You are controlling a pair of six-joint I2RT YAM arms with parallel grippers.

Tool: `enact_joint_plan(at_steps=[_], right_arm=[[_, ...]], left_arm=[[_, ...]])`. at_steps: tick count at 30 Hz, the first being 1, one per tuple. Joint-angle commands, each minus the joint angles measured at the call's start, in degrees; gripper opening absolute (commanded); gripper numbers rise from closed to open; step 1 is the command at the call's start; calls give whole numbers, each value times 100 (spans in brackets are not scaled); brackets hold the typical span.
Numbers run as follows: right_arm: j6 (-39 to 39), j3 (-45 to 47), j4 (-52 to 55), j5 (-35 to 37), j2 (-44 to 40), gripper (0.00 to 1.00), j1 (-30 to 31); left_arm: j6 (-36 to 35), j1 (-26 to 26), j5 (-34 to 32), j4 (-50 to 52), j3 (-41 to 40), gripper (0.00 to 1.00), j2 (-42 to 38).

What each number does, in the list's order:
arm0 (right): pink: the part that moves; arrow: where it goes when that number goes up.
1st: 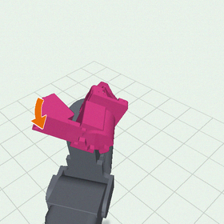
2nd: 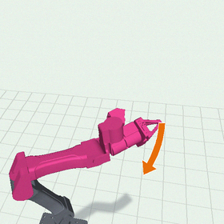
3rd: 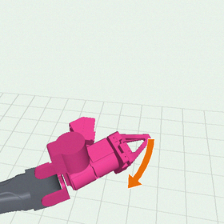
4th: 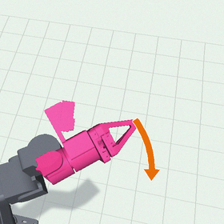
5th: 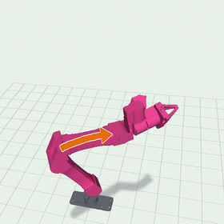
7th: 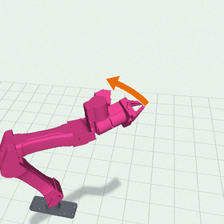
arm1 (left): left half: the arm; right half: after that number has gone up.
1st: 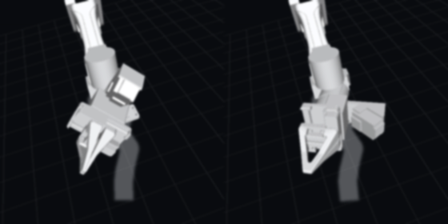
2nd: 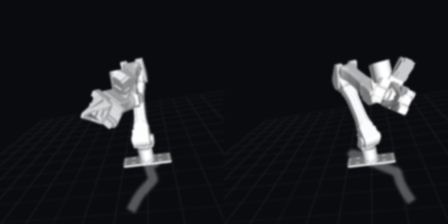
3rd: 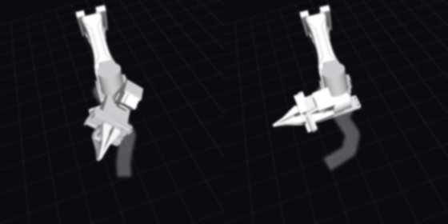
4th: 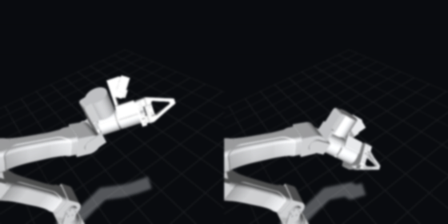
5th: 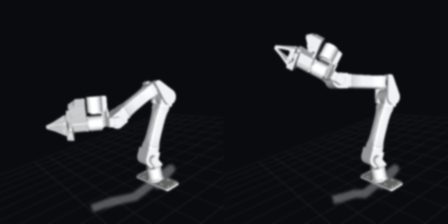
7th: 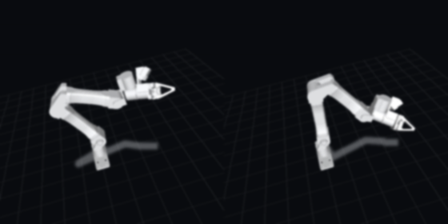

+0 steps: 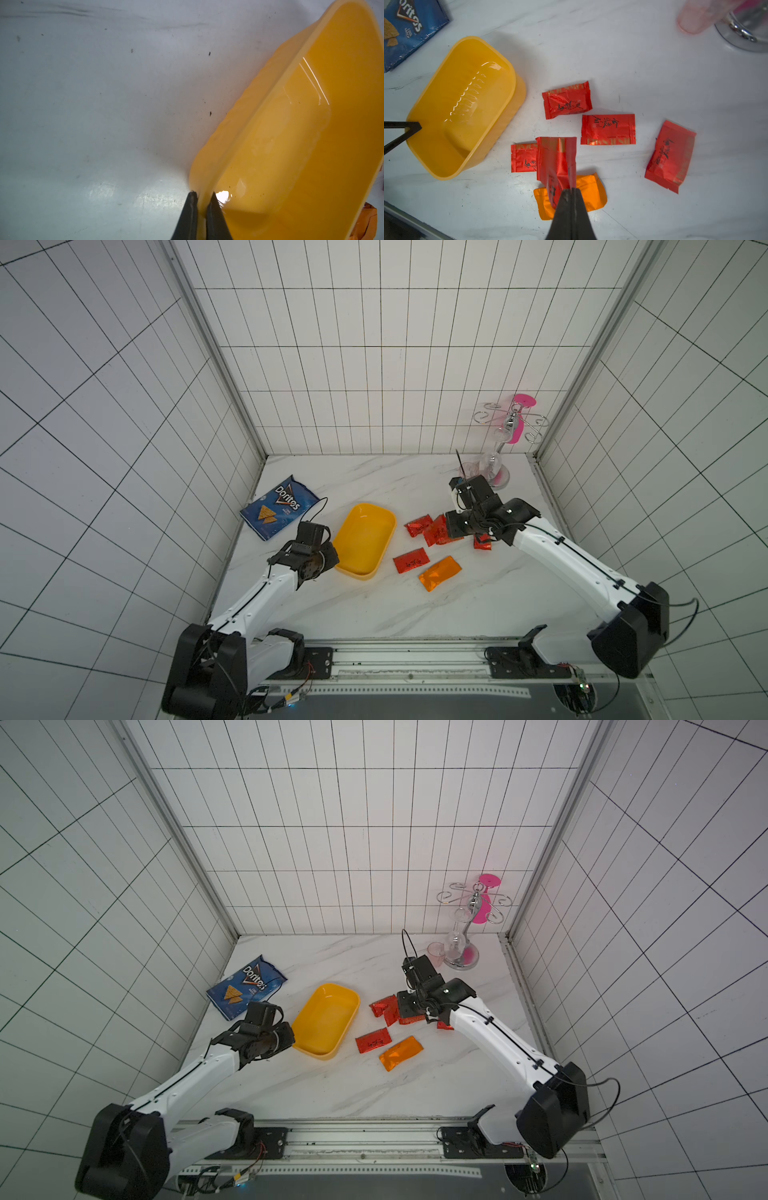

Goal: Take the tea bags out of the storage box
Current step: Place the tea bag at the center of the board.

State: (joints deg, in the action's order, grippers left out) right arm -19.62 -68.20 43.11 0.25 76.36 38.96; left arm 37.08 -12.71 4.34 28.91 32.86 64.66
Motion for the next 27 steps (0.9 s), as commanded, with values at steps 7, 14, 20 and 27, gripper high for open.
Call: enact_joint_plan(at_steps=[7,14,20,27], right_arm=[[-1652,1703,619,115,-1298,0,-677],[-1907,2063,1275,344,-1584,0,-747],[-1836,2165,1640,97,-1383,0,-756],[-1960,2192,1602,377,-798,0,-745]], left_arm=[[22,-21,-81,-153,-17,0,-98],[10,-21,-91,-148,-31,0,-126],[1,-21,-73,-148,-25,0,-124],[-1,-21,-65,-148,-17,0,-110]])
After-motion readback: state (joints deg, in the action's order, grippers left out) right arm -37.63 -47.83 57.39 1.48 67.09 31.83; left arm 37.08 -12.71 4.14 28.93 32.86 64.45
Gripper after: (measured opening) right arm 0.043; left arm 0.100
